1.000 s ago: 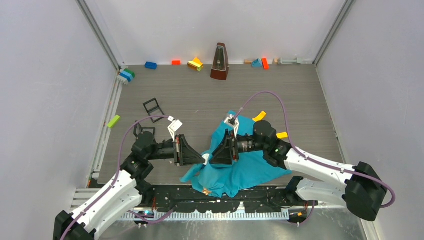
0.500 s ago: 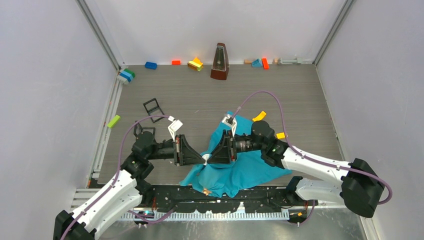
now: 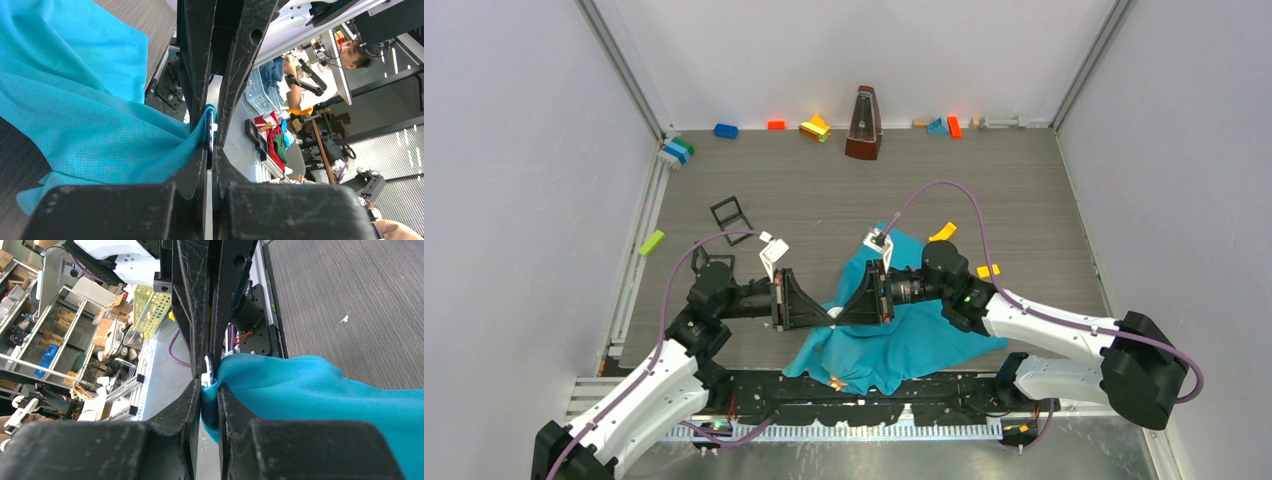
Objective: Pin the brooch onto the clothing
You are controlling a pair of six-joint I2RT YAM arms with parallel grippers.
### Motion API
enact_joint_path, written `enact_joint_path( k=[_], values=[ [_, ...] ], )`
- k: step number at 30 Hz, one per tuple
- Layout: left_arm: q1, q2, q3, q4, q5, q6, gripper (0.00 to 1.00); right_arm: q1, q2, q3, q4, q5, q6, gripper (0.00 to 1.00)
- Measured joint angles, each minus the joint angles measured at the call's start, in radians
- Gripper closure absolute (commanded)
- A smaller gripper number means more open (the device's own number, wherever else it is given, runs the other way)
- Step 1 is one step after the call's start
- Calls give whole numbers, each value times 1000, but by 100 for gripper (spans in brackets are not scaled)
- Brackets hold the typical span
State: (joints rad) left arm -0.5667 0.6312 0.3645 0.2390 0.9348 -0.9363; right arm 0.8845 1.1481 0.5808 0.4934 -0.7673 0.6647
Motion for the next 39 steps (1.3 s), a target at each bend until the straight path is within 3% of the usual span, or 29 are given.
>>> enact_joint_path(
  k=[14,26,39],
  values=[
    [6,0,0,-20,-1,8,100,2,10,-2,-3,24,28,99],
    [12,-9,0,-68,-36,30,100,1,18,-16,-11,82,57,99],
    [13,-45,9,-143,-166,62,100,-9,-1,-16,-69,234,83,100]
  ],
)
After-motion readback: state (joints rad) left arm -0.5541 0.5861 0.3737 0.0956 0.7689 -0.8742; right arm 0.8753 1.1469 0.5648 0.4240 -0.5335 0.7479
